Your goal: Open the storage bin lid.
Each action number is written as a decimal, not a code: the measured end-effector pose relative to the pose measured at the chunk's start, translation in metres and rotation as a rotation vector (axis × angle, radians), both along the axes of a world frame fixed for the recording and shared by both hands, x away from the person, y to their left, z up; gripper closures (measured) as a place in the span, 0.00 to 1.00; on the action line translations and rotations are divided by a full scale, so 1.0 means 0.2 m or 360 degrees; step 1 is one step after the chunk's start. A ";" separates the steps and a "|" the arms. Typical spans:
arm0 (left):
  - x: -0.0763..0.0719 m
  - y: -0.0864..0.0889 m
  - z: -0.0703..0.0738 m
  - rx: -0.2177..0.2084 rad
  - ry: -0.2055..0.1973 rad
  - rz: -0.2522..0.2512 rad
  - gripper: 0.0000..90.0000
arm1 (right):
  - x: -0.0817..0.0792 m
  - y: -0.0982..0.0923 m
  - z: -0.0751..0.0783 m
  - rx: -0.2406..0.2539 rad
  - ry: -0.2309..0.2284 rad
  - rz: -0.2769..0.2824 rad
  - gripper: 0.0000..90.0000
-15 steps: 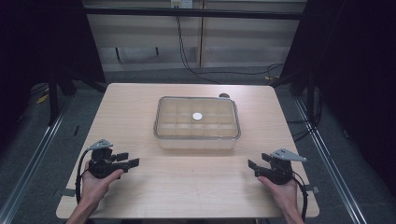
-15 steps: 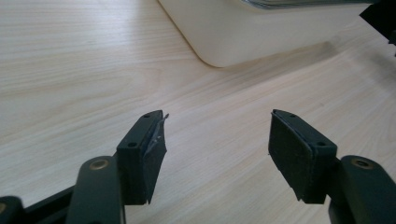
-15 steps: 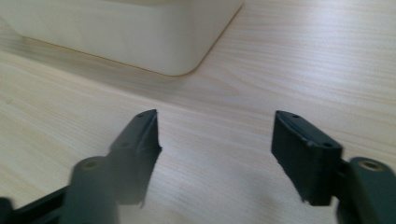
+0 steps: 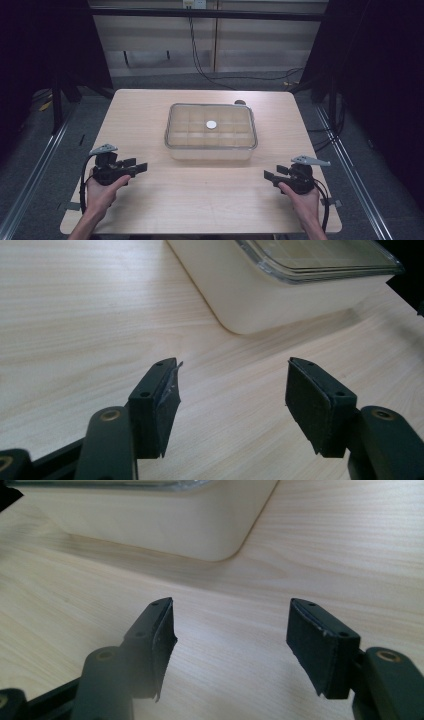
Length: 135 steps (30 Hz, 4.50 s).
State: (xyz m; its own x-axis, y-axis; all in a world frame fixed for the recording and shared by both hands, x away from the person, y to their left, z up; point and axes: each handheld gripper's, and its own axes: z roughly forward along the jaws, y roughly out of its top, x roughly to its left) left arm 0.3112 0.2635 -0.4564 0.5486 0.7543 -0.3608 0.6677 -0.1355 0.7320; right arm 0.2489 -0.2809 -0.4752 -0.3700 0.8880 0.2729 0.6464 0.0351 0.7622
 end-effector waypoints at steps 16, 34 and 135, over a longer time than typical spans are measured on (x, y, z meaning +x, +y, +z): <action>0.12 -0.12 0.05 0.0135 0.0000 -0.0085 0.41 | 0.18 0.05 0.14 0.0042 -0.0002 0.0120 0.38; 0.28 -0.24 0.18 0.0063 -0.0061 -0.0149 0.45 | 0.36 0.10 0.27 0.0049 -0.0017 0.0186 0.33; 0.63 -0.42 0.06 0.0000 0.0144 -0.0152 0.50 | 1.08 0.14 0.12 0.0102 0.0213 0.0045 0.47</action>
